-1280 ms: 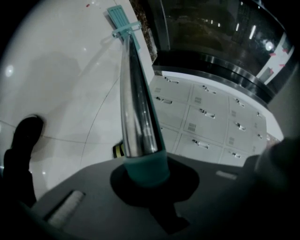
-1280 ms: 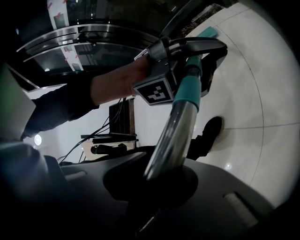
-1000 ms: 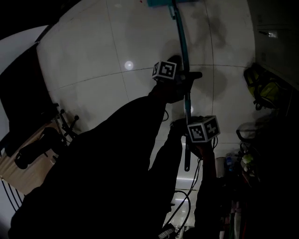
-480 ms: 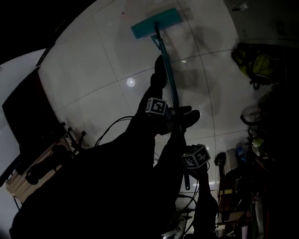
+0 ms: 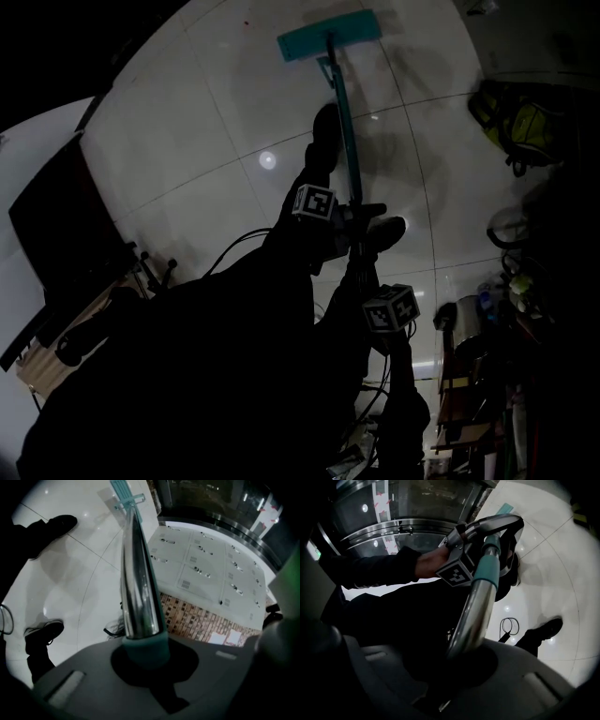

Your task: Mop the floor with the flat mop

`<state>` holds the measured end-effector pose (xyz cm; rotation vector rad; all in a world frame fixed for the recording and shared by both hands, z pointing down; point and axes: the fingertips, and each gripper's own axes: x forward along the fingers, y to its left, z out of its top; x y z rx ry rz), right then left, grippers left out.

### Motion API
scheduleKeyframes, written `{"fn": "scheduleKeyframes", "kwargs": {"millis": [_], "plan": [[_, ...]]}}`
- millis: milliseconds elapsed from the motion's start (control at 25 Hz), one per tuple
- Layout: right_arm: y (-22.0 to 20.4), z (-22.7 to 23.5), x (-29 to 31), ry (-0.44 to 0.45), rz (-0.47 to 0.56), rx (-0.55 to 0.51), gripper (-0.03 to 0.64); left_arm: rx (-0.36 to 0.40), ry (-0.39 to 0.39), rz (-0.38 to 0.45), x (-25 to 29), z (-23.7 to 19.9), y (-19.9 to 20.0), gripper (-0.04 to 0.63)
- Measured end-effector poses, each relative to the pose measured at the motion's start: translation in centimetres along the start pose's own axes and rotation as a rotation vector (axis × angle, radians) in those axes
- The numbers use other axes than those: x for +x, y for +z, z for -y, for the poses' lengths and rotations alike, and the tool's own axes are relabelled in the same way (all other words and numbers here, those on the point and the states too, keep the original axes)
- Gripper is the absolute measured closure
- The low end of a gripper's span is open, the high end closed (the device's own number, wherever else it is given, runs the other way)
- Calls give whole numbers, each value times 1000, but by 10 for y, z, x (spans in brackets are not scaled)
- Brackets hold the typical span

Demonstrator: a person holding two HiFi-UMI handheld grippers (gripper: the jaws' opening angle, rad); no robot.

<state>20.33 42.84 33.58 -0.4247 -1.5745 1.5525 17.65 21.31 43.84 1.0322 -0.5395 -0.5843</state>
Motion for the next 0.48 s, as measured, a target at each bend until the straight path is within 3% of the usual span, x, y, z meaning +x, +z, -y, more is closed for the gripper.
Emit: {"fn": "scheduleKeyframes", "kwargs": {"millis": [320, 480], "plan": [[10, 8, -8, -21, -40, -12, 558, -16, 32, -12, 0, -2, 16, 581], [16, 11, -8, -29, -53, -13, 557, 6, 8, -8, 1, 2, 26, 581]]}}
